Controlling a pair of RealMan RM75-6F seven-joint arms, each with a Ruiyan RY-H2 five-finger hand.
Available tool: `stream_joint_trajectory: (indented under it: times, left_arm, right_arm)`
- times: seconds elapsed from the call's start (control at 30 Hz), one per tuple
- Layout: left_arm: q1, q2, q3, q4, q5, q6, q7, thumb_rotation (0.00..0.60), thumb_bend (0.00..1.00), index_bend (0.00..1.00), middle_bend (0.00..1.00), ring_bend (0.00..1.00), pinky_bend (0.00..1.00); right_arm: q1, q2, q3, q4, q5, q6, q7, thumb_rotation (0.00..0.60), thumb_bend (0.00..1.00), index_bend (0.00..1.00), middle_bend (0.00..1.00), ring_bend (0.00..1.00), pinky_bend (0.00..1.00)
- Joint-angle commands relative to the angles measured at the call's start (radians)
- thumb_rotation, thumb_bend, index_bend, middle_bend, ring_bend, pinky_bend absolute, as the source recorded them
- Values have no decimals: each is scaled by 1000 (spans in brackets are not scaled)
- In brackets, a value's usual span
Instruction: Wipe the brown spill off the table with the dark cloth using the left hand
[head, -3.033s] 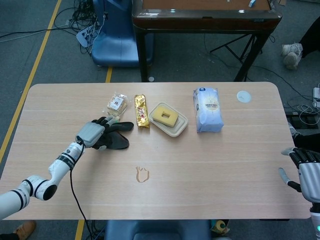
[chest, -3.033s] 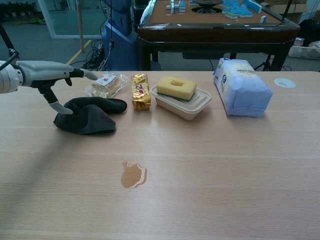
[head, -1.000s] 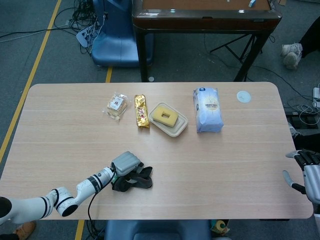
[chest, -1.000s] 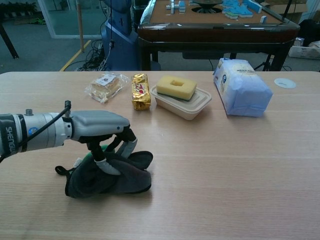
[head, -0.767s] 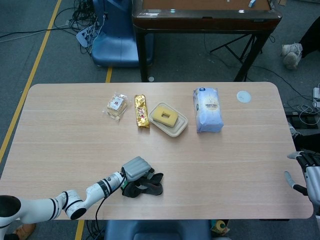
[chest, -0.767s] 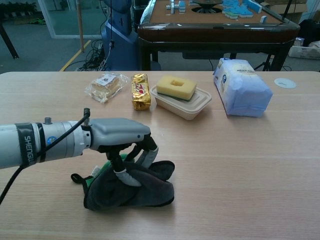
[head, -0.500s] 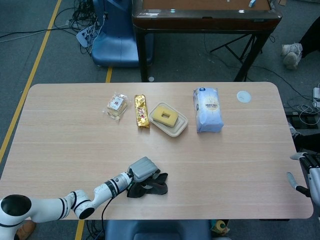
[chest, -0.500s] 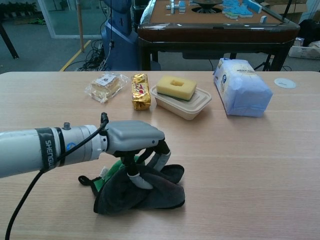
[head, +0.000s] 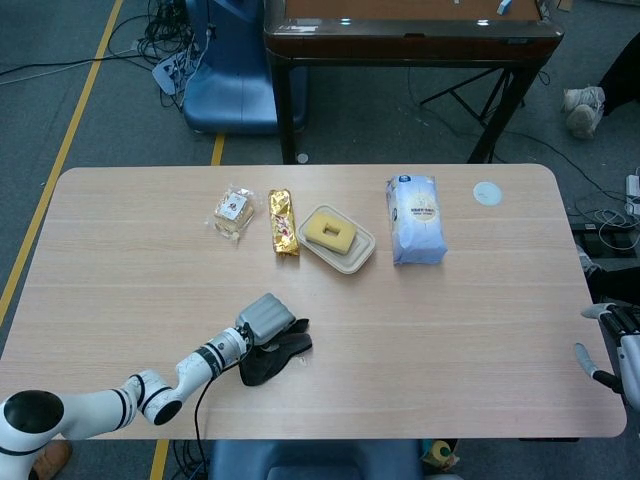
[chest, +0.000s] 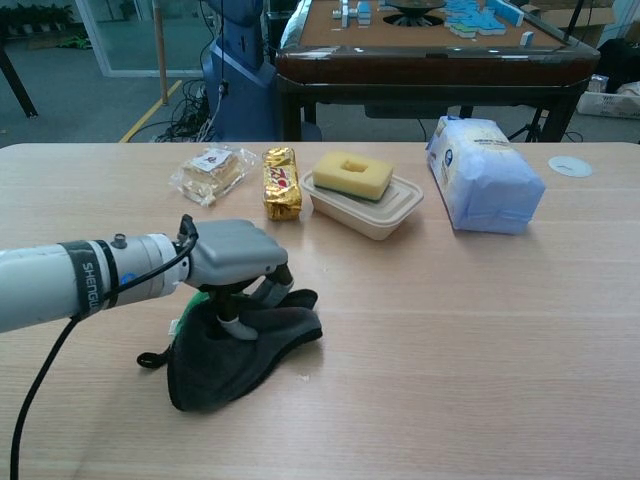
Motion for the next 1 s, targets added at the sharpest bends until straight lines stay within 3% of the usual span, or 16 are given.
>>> stream_joint_trajectory:
  times: [0.03,0.3,0.73,1.0]
  left_arm:
    - [12,35,11,8,-10,6,33,600,192,565,621,621,889]
    - [26,66,15,-53,-36,-4,35,600,191,567,621,621,889]
    - [-10,-18,24,-198,58,12,13,600,192,565,621,621,889]
    - [-29,-76,4,-138,21,-10,81,600,193,562,621,621,889]
  right_arm:
    - [3,1,0,-1,-4,-4,-1,600,388,354,339,282,332]
    - [8,-2,-1,-1,-6,-12,2,600,388,354,339,282,332]
    - [-3,0,-4,3,0,-5,4,600,388,354,339,282,332]
    - [-9,4,-5,6,0,1,9,600,388,354,339,282,333]
